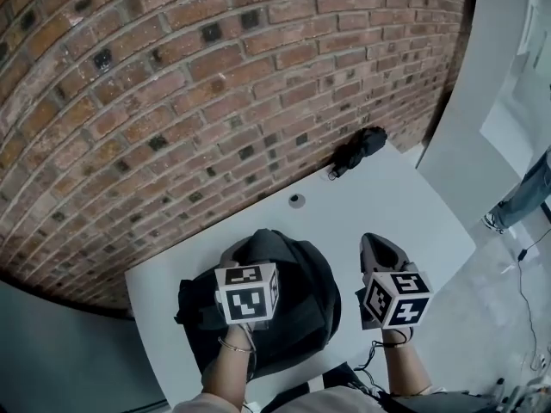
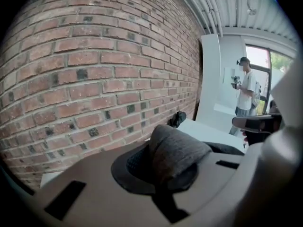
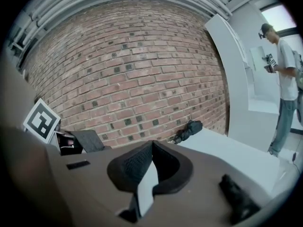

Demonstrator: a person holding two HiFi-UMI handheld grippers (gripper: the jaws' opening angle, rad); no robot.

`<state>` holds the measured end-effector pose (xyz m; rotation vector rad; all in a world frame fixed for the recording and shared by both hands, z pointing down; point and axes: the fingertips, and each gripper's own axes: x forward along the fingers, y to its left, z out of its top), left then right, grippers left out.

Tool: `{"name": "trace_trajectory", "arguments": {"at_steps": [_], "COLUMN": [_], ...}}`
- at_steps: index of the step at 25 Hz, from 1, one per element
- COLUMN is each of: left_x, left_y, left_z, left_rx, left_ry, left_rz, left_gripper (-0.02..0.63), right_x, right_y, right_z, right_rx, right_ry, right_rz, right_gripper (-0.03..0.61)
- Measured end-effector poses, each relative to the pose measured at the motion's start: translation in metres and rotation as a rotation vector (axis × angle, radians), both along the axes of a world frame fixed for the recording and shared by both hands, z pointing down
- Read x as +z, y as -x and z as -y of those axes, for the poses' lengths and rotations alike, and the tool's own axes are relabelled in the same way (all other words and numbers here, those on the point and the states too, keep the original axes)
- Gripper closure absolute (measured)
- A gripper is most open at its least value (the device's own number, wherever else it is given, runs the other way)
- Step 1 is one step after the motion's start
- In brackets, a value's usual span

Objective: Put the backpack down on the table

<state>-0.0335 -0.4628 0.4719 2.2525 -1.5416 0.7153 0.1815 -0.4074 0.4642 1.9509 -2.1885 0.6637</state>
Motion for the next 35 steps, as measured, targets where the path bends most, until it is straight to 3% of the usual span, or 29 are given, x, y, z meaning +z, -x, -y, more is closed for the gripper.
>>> {"name": "trace_trajectory", "arguments": {"at_steps": [18,35], "left_x": [0.082,0.139], "left_y": [-0.042,-0.057], "left_z": [0.013,0.019], "left_rx": [0.028,-0.016], "left_ry": [0.136,0.214], "left_rz": [0.071,0.085], "left_gripper": [0.603,0.603], "right_x": [0.062,0.124], "right_y": [-0.054,-0.068], "right_z": [0.008,0.031], "right_rx": [0.02,-0.028], "right_ry": [0.098,0.177], "right_rz": [-0.012,-0.005], "right_gripper": [0.548,0.548]}}
